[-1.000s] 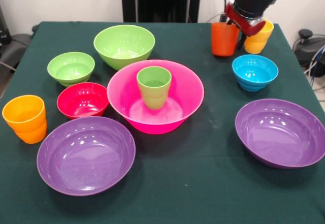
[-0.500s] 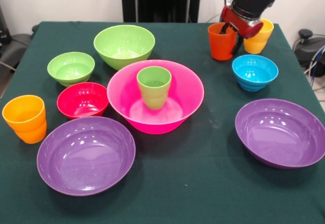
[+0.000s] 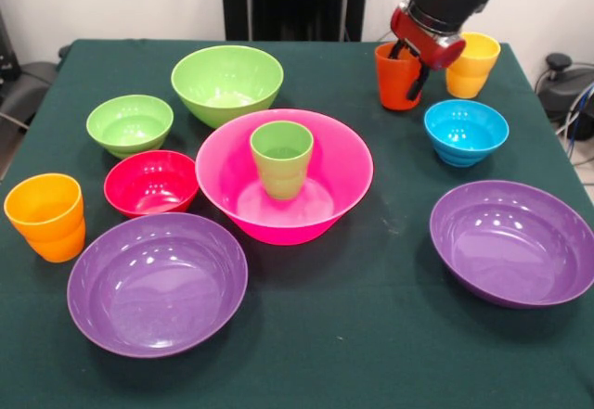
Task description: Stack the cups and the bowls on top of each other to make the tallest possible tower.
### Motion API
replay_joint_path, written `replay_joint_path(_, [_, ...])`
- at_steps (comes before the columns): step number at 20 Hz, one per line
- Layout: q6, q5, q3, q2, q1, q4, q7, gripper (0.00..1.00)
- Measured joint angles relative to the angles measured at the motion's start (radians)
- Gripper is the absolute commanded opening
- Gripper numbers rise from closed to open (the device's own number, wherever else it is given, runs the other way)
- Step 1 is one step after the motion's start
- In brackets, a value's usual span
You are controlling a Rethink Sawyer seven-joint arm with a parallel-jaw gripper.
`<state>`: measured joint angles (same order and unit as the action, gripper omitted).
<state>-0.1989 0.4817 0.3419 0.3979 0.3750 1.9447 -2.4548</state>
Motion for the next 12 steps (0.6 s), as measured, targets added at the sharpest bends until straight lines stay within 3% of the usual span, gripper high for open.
replay_joint_path(12, [0.006, -0.004, -0.014, 0.001, -0.048, -0.001, 0.000, 1.00])
